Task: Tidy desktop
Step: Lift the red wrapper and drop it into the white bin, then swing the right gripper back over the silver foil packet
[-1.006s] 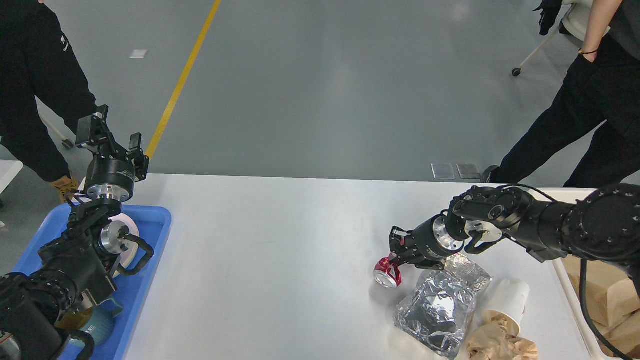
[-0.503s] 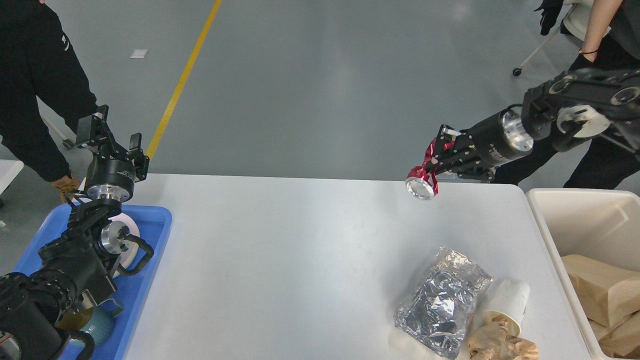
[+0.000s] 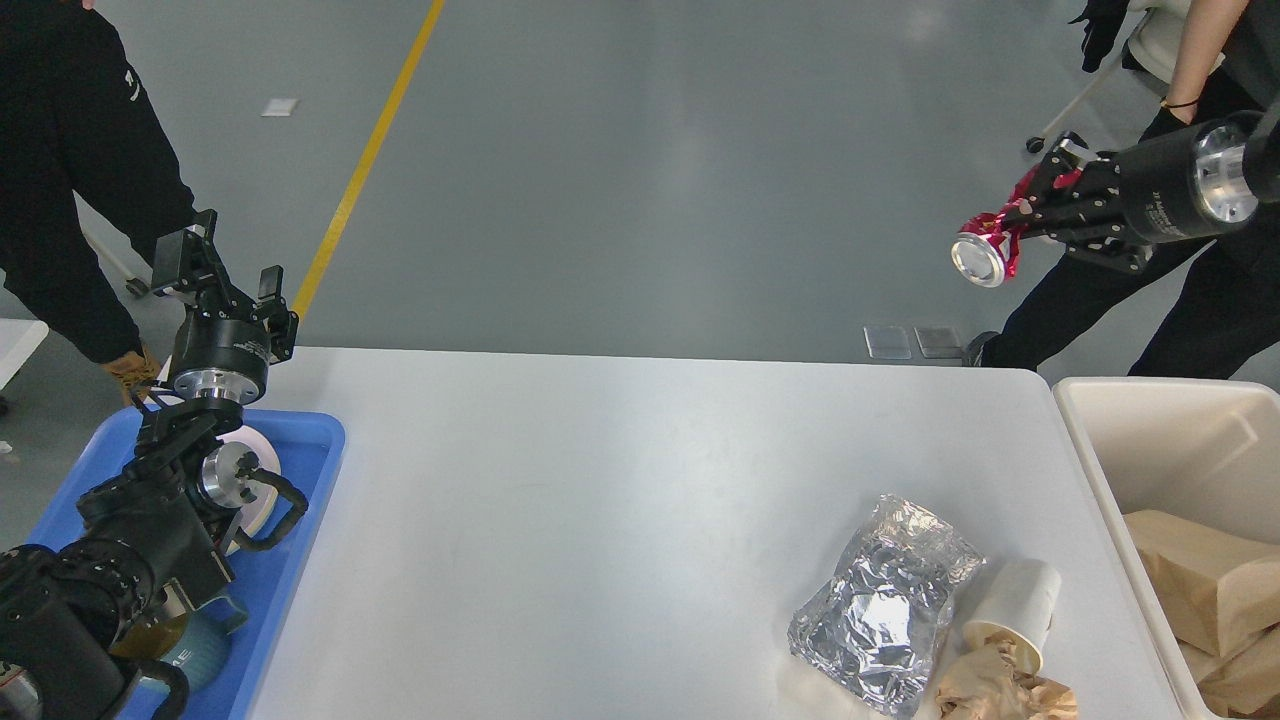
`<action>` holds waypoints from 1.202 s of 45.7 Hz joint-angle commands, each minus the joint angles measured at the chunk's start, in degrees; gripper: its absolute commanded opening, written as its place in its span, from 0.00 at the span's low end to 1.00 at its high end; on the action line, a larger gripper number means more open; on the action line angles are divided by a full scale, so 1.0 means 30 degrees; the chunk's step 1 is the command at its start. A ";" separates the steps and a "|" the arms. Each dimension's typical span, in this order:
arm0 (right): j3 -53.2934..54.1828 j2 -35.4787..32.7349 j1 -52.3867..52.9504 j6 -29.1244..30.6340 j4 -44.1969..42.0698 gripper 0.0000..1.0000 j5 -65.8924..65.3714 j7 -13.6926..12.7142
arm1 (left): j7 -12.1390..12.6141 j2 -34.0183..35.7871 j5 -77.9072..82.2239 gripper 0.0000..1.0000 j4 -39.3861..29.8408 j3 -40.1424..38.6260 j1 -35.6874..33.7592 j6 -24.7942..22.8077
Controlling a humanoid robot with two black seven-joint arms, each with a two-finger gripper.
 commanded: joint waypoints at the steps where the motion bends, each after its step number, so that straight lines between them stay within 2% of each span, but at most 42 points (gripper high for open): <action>1: 0.0074 -0.0704 -0.3379 -0.3234 -0.1936 0.00 0.0011 -0.0002 | 0.0001 -0.0001 0.0000 0.96 -0.0002 -0.0001 0.0002 0.0000; 8: 0.0074 -0.0735 -0.7394 -0.8039 -0.3050 0.00 0.0011 0.0028 | 0.0001 -0.0001 0.0000 0.96 -0.0002 -0.0001 0.0002 0.0000; 11: 0.0074 -0.0647 -0.9034 -0.9242 -0.3460 0.00 -0.0018 -0.0001 | 0.0001 -0.0001 0.0000 0.96 -0.0002 -0.0001 0.0002 0.0000; 20: 0.0074 0.0086 -1.2406 -0.9832 -0.4720 0.00 -0.0018 -0.0002 | 0.0001 -0.0001 0.0000 0.96 -0.0002 -0.0001 0.0002 0.0000; 21: 0.0074 0.0115 -1.2699 -0.9832 -0.4750 0.06 -0.0018 -0.0002 | 0.0001 -0.0001 0.0000 0.96 -0.0002 -0.0001 0.0002 0.0000; 22: 0.0045 0.0144 -1.2963 -0.9861 -0.4779 0.18 -0.0018 -0.0002 | 0.0001 -0.0001 0.0000 0.96 -0.0002 -0.0001 0.0002 0.0000; 23: 0.0016 0.0174 -1.3227 -0.9861 -0.4838 0.36 -0.0018 -0.0002 | 0.0001 -0.0001 0.0000 0.96 -0.0002 -0.0001 0.0002 0.0000; 25: -0.0014 0.0349 -1.3608 -1.0036 -0.5158 0.77 -0.0047 0.0028 | 0.0001 -0.0001 0.0000 0.96 -0.0002 -0.0001 0.0003 0.0000; 26: -0.0014 0.0466 -1.3726 -1.0037 -0.5451 0.93 -0.0047 0.0028 | 0.0001 -0.0001 0.0000 0.96 -0.0002 -0.0001 0.0002 0.0000; 27: 0.0015 0.0641 -1.3785 -1.0037 -0.5743 1.00 -0.0047 0.0028 | 0.0001 -0.0001 0.0000 0.96 -0.0002 -0.0001 0.0002 0.0000; 41: -0.0072 0.1170 -1.3933 -0.9803 -0.6391 1.00 -0.0047 0.0028 | 0.0001 -0.0001 0.0000 0.96 -0.0002 -0.0001 0.0002 0.0000; 47: -0.0160 0.1375 -1.2442 -0.9394 -0.6186 1.00 -0.0076 0.0057 | 0.0001 -0.0001 0.0000 0.96 -0.0002 -0.0001 0.0002 0.0000; 55: -0.1738 0.3832 -0.9835 -0.8807 -0.6157 1.00 -0.0399 -0.0031 | 0.0001 -0.0001 0.0000 0.96 -0.0002 -0.0001 0.0002 0.0000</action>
